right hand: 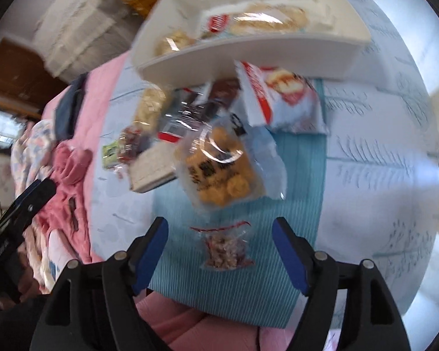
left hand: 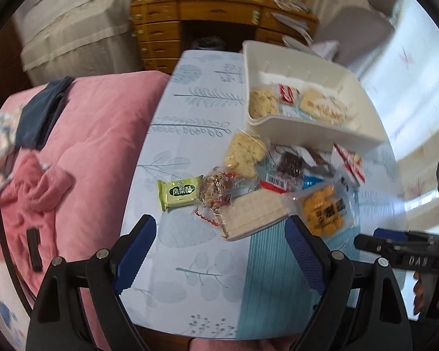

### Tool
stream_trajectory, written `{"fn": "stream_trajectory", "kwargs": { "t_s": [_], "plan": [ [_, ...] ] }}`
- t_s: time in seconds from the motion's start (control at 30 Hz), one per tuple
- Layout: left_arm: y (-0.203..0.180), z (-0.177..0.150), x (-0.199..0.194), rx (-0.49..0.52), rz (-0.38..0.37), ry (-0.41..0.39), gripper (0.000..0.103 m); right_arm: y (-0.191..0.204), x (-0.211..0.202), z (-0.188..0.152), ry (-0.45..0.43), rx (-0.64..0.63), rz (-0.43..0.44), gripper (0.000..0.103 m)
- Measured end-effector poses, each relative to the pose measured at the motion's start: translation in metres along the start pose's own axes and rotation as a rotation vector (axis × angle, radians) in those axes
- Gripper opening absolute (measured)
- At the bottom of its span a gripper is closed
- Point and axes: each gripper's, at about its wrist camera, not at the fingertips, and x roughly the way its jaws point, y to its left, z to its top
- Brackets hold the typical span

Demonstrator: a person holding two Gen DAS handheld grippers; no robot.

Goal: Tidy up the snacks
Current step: 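Grasp the small red-zip nut bag with the right tool while the left tool grasps the brown nut-cluster packet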

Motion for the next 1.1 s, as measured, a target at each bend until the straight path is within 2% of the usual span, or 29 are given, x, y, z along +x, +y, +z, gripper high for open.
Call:
{"fn": "stream_trajectory", "kwargs": {
  "t_s": [0.17,0.33,0.43,0.5,0.67,0.93,1.1],
  "plan": [
    [0.003,0.012,0.019,0.106,-0.032,0.054,0.089,-0.007,0.021,-0.007,0.074,0.163,-0.076,0.074],
    [0.011,0.023,0.044,0.198,-0.042,0.106,0.089,-0.018,0.041,-0.023,0.136,0.35,-0.098,0.074],
    [0.013,0.029,0.062,0.257,-0.012,0.135,0.089,-0.02,0.049,-0.033,0.152,0.443,-0.097,0.074],
    [0.014,0.031,0.075,0.28,-0.022,0.165,0.089,-0.018,0.055,-0.042,0.16,0.491,-0.107,0.074],
    [0.013,0.036,0.109,0.341,-0.016,0.212,0.089,-0.012,0.068,-0.054,0.158,0.544,-0.123,0.074],
    [0.015,0.053,0.154,0.305,-0.056,0.293,0.089,0.013,0.081,-0.058,0.115,0.505,-0.234,0.073],
    [0.018,0.057,0.174,0.265,-0.088,0.348,0.087,0.033,0.094,-0.059,0.128,0.473,-0.267,0.065]
  ]
}}
